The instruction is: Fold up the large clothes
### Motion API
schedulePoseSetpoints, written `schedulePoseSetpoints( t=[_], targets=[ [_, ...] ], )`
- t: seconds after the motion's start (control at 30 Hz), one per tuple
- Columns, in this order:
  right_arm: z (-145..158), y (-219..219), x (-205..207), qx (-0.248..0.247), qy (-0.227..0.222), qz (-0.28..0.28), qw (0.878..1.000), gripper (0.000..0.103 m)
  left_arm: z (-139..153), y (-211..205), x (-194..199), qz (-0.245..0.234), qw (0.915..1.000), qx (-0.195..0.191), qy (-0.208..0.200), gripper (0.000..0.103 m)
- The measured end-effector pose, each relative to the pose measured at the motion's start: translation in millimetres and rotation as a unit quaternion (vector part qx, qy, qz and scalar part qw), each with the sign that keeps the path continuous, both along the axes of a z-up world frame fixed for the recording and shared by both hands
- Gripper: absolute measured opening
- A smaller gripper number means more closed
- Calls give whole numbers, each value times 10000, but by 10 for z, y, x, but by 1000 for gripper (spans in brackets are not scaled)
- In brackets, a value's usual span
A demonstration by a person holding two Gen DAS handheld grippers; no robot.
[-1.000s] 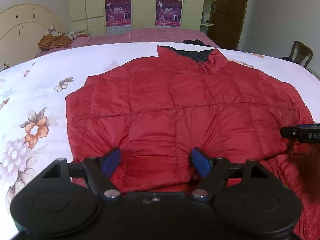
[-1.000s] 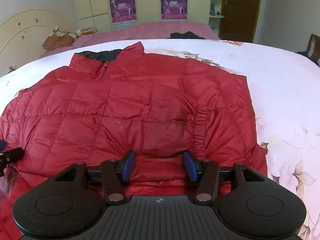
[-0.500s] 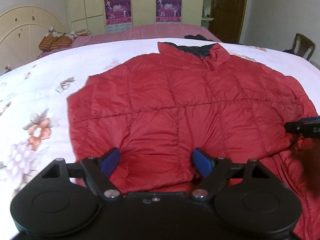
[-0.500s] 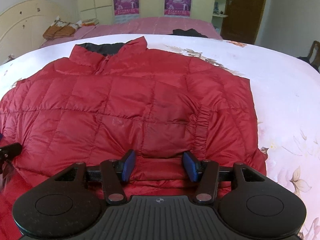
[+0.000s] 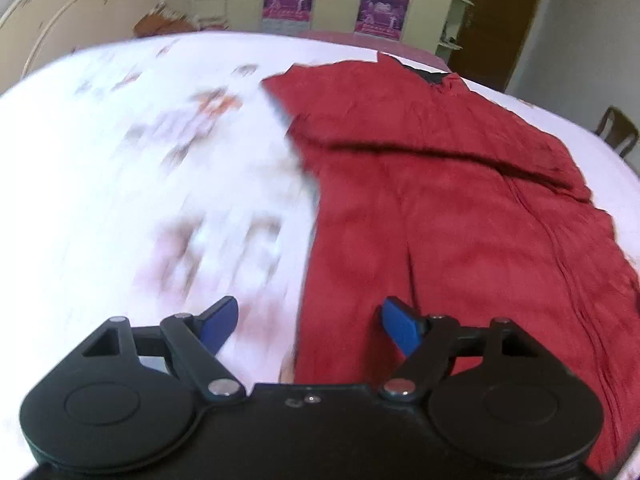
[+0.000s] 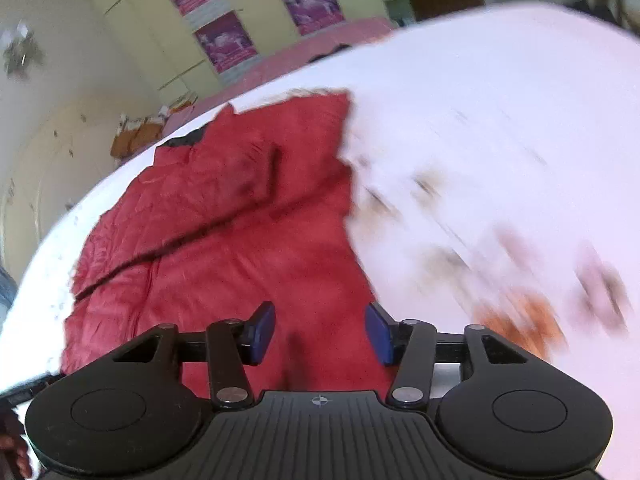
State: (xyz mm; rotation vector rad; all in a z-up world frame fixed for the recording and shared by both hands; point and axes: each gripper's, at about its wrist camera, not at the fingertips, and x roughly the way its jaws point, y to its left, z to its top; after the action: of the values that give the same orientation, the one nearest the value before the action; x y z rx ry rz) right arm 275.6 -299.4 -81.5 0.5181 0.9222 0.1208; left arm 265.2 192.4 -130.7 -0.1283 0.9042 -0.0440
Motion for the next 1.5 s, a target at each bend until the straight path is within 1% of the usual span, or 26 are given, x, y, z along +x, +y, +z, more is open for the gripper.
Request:
schedulePoseSetpoints(
  t=[0.07, 0.13, 0.23, 0.27, 0.3, 0.33, 0.37, 0.4, 0.43, 0.5, 0.53, 0.57, 0.6, 0.7, 0.8, 0.87, 1.0, 1.13, 1.2, 1.3, 1.43, 1.5],
  targets=[
    [-58, -133, -261, 116, 128, -19, 9998, 50, -1, 53, -253, 51, 9999, -78, 129, 76],
    [-122, -219, -498, 204, 230, -7, 9995, 50, 23, 66, -471, 84, 9996, -202, 158, 75],
    [-131, -278, -790, 468, 181, 54, 9987, 50, 32, 73, -734, 96, 9980, -603, 188, 65],
    [-136, -303, -865, 607, 189, 69, 9980, 50, 21, 89, -805, 91, 9960, -864, 186, 57],
    [-156, -326, -934, 850, 221, 98, 9961, 50, 2, 112, -861, 93, 9926, -1196, 196, 55],
    [-181, -320, -971, 1067, 256, 152, 9938, 50, -15, 121, -892, 110, 9893, -1441, 197, 55],
    [-196, -300, -987, 1174, 267, 239, 9924, 50, -26, 131, -903, 119, 9858, -1664, 182, 52],
    [-200, -275, -988, 1186, 240, 310, 9922, 50, -45, 149, -895, 125, 9808, -1940, 171, 43],
    [-201, -278, -982, 1229, 212, 333, 9916, 50, -78, 153, -889, 195, 9772, -2109, 174, 39],
    [-269, -296, -923, 1585, 286, 320, 9864, 16, -166, 167, -839, 372, 9722, -2306, 183, 21],
    [-323, -305, -906, 1704, 326, 293, 9844, 15, -214, 192, -824, 472, 9688, -2426, 179, 18],
    [-347, -304, -898, 1733, 318, 280, 9839, 9, -250, 211, -815, 571, 9661, -2513, 157, 13],
    [-340, -298, -894, 1736, 268, 283, 9841, 7, -257, 213, -815, 621, 9646, -2560, 98, 11],
    [-154, -343, -968, 1803, -144, 248, 9832, 6, -128, 186, -929, 584, 9645, -2564, -225, 8],
    [130, -395, -981, 1762, -562, 327, 9822, 6, 101, 197, -968, 544, 9604, -2656, -636, 8],
    [304, -396, -861, 1633, -759, 406, 9828, 6, 285, 221, -821, 486, 9586, -2642, -949, 8],
    [720, -291, -460, 1303, -1203, 598, 9823, 6, 693, 231, -317, 376, 9498, -2651, -1620, 7],
    [1160, -220, 43, 1113, -1632, 578, 9786, 6, 977, 138, 221, 233, 9464, -2552, -1969, 7],
    [1319, -213, 360, 1093, -1700, 544, 9778, 6, 1067, 128, 491, 243, 9459, -2512, -2039, 7],
    [1474, -153, 874, 1100, -1772, 515, 9766, 6, 1182, 129, 969, 191, 9471, -2439, -2080, 7],
    [1477, -106, 1576, 1201, -1650, 366, 9783, 6, 1257, 119, 1588, 157, 9509, -2313, -2051, 7],
    [1429, -87, 1937, 1234, -1536, 284, 9800, 6, 1224, 119, 1933, 164, 9552, -2234, -1934, 7]
  ],
)
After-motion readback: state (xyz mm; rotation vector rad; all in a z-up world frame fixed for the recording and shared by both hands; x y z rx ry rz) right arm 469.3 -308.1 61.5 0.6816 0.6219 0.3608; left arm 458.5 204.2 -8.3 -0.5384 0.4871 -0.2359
